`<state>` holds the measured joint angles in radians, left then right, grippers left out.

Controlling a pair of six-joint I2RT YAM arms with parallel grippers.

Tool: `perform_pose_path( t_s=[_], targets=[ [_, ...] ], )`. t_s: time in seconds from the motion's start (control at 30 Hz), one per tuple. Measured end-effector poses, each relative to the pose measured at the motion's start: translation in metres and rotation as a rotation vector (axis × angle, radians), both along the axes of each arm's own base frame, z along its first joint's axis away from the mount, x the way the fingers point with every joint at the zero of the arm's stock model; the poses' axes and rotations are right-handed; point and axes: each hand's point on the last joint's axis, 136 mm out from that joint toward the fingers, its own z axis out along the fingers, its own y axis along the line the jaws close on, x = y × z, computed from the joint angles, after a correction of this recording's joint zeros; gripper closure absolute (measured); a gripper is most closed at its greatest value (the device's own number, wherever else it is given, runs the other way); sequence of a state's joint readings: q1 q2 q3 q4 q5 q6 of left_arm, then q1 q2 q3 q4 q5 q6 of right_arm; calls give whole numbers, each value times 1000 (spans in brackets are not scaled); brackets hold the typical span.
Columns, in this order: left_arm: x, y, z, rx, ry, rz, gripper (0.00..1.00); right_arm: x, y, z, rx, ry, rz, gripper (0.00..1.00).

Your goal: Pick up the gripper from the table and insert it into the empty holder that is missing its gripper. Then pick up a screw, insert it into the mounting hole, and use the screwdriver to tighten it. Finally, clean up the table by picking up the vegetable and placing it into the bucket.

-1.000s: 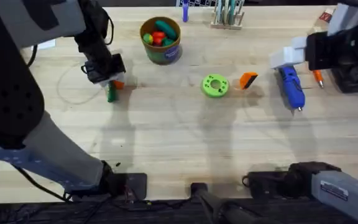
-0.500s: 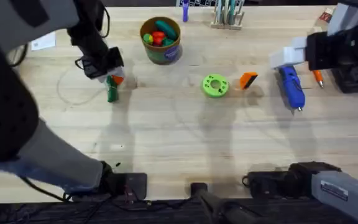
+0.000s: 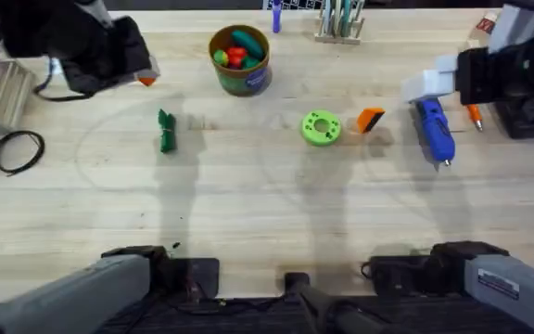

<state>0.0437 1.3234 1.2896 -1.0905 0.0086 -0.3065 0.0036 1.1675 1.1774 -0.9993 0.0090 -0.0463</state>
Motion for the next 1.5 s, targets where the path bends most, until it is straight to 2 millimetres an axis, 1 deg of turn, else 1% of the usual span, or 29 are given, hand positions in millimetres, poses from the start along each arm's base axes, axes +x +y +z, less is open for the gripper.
perform_pose_path(
  t_s=[0.1, 0.23, 0.37, 0.53, 0.57, 0.63, 0.67, 0.7, 0.73, 0.77, 0.83, 1.07, 1.17, 1.23, 1.33, 1.4, 1.5],
  targets=[
    [-9, 0, 17, 7, -51, -10, 996, 0, 0, 0, 0, 0, 0, 10],
    [-18, -1, 31, 13, -94, -16, 996, 0, 0, 0, 0, 0, 0, 10],
    [-21, -1, 37, 15, -116, -19, 996, 0, 0, 0, 0, 0, 0, 10],
    [-21, -1, 37, 16, -117, -20, 987, 0, 0, 0, 0, 0, 0, 11],
    [-21, -1, 37, 20, -117, -25, 877, 0, 0, 0, 0, 0, 0, 11],
    [-21, -1, 37, 20, -117, -25, 538, 0, 0, 0, 0, 0, 0, 10],
    [-21, -1, 37, 20, -117, -25, 395, 0, 0, 0, 0, 0, 0, 10],
    [-21, -1, 37, 20, -117, -25, 229, 0, 0, 0, 0, 0, 0, 10],
    [-21, -1, 37, 20, -117, -25, 93, 0, 0, 0, 0, 0, 0, 10],
    [-21, -1, 37, 18, -117, -25, 33, 0, 0, 0, 0, 0, 0, 10],
    [-21, -1, 37, 18, -117, -26, 17, 0, 0, 0, 0, 0, 0, 10],
    [-19, -1, 39, 27, -130, -40, 15, 0, 0, 0, 0, 0, 0, 10],
    [-21, -1, 45, 40, -149, -62, 15, 0, 0, 0, 0, 0, 0, 10],
    [-22, -1, 56, 51, -185, -76, 15, 0, 0, 0, 0, 0, 0, 9],
    [-28, -2, 80, 70, -265, -97, 16, 0, 0, 0, 0, 0, 0, 10],
    [-35, -4, 96, 72, -319, -110, 15, 0, 0, 0, 0, 0, 0, 10],
    [-51, -6, 108, 74, -359, -123, 15, 0, 0, 0, 0, 0, 0, 10]
  ],
)
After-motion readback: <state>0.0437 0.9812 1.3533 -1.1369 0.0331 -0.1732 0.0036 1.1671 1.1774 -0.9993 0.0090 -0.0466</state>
